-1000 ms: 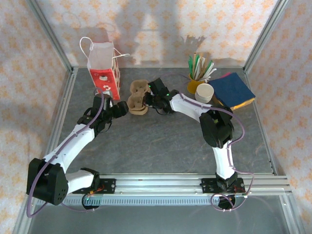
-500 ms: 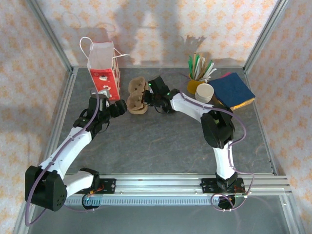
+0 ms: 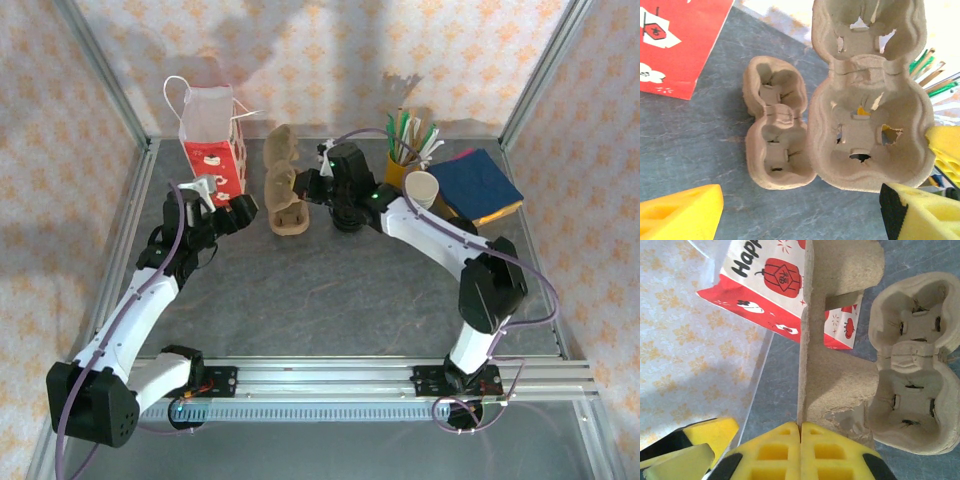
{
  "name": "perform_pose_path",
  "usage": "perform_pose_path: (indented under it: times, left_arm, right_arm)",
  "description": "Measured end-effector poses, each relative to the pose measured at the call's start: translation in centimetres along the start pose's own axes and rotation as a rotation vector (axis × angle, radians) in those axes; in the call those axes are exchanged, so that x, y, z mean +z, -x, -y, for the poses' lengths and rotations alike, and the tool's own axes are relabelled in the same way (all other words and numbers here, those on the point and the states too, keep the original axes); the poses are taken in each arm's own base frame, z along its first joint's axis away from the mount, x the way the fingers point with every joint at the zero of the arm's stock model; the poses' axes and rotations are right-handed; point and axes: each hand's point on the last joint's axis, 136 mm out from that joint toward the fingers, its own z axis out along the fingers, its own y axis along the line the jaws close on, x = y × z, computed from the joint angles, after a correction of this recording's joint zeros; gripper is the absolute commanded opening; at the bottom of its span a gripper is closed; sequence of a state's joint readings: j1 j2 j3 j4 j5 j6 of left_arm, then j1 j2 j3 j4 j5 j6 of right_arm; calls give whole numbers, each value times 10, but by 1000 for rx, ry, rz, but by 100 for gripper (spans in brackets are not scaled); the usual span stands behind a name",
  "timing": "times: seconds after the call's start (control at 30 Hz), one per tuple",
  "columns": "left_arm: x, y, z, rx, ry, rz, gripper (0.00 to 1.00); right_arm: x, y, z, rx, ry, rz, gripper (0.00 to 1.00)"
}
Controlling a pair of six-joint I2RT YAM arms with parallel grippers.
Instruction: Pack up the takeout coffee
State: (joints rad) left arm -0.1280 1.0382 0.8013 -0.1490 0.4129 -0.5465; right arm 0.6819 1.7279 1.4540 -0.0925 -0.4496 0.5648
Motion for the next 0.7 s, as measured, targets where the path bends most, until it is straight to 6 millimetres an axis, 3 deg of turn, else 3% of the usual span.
perform_pose_path:
  times: [0.3,0.5,0.7]
  left_arm:
    - [-3,10,20,-58,-144,1,73]
    - [5,6,19,-123,-205,-39,62]
    - [8,0,32,-154,-298,-84,52]
  right_arm:
    - [-4,-9,-1,6,31,-19,0]
    - [-27,-2,-25,15,110,6,0]
    - [-45,5,-49,24,200,27,0]
